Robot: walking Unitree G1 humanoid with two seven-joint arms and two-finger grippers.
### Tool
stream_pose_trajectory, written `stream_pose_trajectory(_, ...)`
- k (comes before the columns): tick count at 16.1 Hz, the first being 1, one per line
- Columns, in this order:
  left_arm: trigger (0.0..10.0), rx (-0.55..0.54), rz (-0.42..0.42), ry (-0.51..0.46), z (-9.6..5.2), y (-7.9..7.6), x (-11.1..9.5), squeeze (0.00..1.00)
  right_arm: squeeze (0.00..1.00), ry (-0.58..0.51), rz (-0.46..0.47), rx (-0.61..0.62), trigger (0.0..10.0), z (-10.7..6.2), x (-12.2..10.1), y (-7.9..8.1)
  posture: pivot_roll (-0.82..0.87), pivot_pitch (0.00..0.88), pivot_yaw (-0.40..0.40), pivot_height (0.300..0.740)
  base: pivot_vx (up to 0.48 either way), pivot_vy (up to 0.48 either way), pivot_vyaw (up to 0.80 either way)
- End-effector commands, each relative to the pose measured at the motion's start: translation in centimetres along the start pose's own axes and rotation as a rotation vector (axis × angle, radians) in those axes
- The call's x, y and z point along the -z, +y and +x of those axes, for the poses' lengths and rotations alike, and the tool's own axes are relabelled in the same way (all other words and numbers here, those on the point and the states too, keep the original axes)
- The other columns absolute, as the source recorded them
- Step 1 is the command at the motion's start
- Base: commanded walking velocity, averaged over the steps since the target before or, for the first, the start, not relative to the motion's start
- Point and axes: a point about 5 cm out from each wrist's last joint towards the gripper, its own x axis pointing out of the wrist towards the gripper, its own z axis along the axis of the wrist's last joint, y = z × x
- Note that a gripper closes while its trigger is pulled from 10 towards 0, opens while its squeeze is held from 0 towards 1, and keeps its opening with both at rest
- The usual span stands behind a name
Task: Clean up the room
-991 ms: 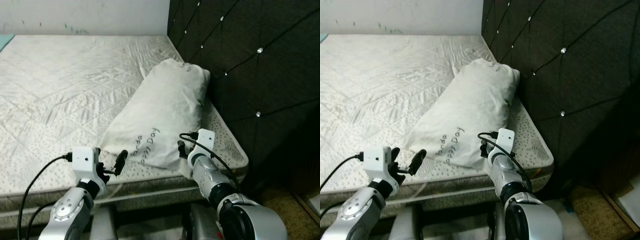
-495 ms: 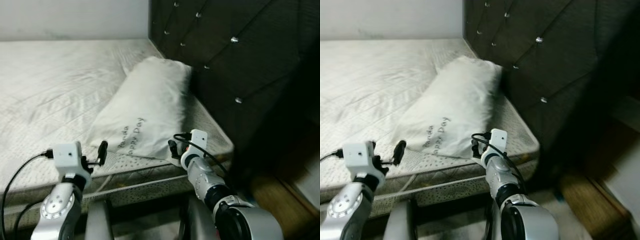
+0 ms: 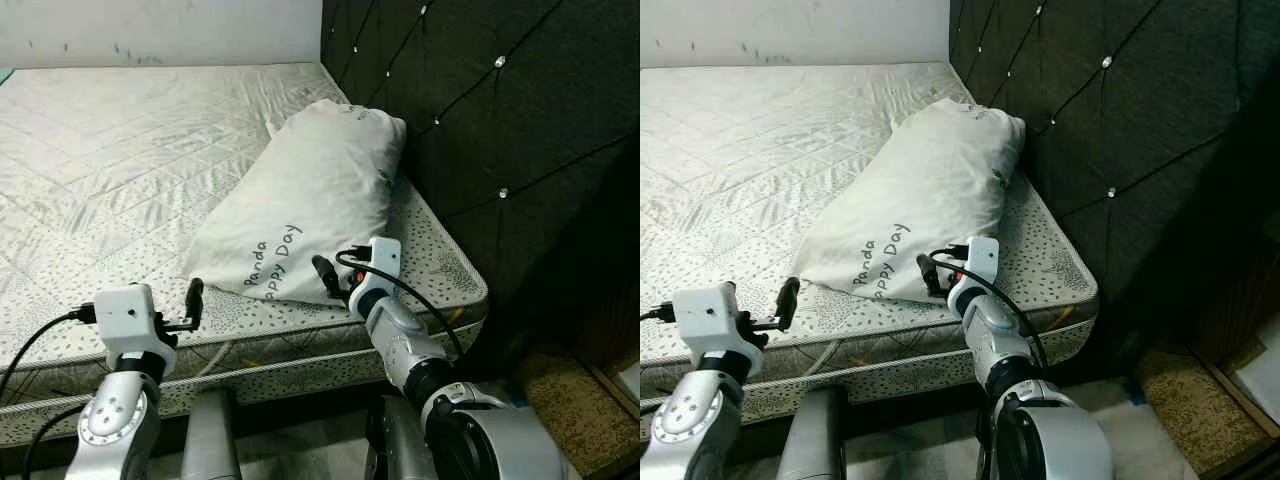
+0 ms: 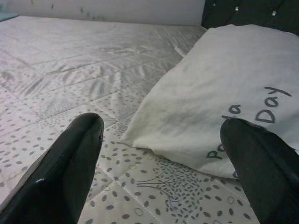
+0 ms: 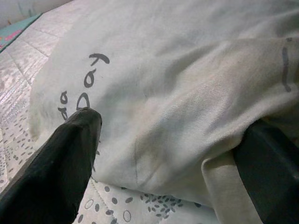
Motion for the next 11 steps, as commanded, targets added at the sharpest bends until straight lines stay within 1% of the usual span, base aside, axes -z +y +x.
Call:
stream_pose_trajectory(1,10.0,0.017,0.005,-0.041,-0.1,-0.4,-0.7,0.0,0.0,-0.009,-0.012,-0.046,10.0,0.0,0.4,1.0,0.08,0.0,-0.06,0.532,0.0,0.0,0.0)
stream_pose_trajectory(2,10.0,0.02,0.001,-0.044,-0.1,-0.5,-0.7,0.0,0.0,-0.004,-0.026,-0.059,10.0,-0.1,0.7,1.1,0.08,0.0,-0.058,0.532,0.0,0.0,0.0)
stream_pose_trajectory(5,10.0,0.03,0.006,-0.049,-0.1,-0.5,-0.8,0.0,0.0,0.001,-0.027,-0.081,10.0,-0.2,1.0,1.3,0.08,0.0,-0.057,0.532,0.285,0.0,0.0)
stream_pose_trajectory(8,10.0,0.026,0.006,-0.048,-0.1,-0.6,-0.7,0.0,0.0,0.01,-0.064,-0.148,10.0,-0.1,1.1,2.1,0.09,0.0,-0.062,0.532,0.279,0.0,0.0)
stream_pose_trajectory(11,10.0,0.033,0.002,-0.045,-0.2,-0.8,-0.6,0.0,0.0,0.015,-0.068,-0.149,10.0,-0.2,1.1,2.1,0.08,0.0,-0.063,0.532,0.276,0.0,0.0)
